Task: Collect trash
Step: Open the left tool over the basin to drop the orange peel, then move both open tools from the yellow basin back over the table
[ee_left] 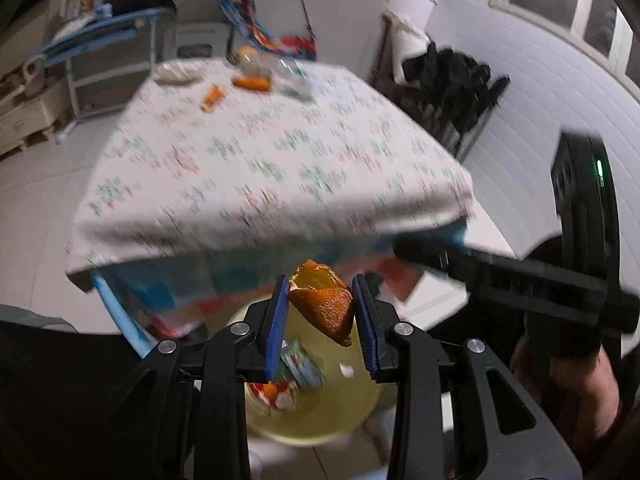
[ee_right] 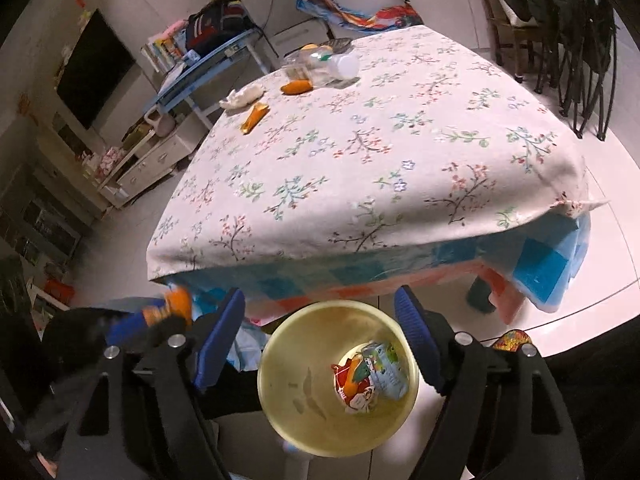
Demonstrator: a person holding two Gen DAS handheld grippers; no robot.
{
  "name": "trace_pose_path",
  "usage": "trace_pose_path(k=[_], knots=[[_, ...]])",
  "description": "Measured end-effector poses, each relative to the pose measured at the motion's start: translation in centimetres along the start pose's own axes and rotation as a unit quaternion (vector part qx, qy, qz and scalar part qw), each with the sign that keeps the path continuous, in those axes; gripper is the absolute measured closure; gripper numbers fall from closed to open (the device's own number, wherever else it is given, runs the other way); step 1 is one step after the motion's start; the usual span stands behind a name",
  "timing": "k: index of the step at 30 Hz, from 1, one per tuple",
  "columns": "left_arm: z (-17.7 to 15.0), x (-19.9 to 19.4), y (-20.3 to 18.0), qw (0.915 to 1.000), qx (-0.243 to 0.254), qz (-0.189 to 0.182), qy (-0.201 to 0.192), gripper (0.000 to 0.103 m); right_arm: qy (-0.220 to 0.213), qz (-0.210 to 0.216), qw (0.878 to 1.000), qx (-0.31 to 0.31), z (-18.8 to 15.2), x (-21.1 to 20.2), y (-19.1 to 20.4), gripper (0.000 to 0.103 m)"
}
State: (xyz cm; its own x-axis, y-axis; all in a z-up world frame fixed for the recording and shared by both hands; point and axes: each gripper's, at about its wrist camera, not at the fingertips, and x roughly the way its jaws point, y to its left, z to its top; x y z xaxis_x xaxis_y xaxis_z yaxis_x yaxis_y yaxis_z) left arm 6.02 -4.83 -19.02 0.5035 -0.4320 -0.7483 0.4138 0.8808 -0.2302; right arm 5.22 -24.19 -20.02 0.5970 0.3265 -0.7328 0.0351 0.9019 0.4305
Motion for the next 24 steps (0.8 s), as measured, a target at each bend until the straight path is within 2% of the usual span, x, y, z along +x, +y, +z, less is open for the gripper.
trace_pose_path(k=[3,8,16,24], knots=[[-0.7,0.8,-0.7,0.9996,0.014,0.0,0.027,0.069,0.0,0.0,1.0,0.015,0.2,0.1,-0.7,0.028],[-0.9,1.1,-1.0,0.9992,0.019,0.014,0.031,0.049,-0.001,-0.003,1.0,0.021,0.1,0.0,-1.0,0.028],[-0.5,0.9,-0.7,0.9992,0.015,0.031,0.022,0.043,-0.005,-0.011,1.0,0.023,0.1,-0.1,-1.2,0.027],[-0.1,0.0,-0.4,0.9978,0.012,0.064,-0.013,0.037,-0.021,-0.024,0.999,0.005,0.2,-0.6,-0.6,0.026]])
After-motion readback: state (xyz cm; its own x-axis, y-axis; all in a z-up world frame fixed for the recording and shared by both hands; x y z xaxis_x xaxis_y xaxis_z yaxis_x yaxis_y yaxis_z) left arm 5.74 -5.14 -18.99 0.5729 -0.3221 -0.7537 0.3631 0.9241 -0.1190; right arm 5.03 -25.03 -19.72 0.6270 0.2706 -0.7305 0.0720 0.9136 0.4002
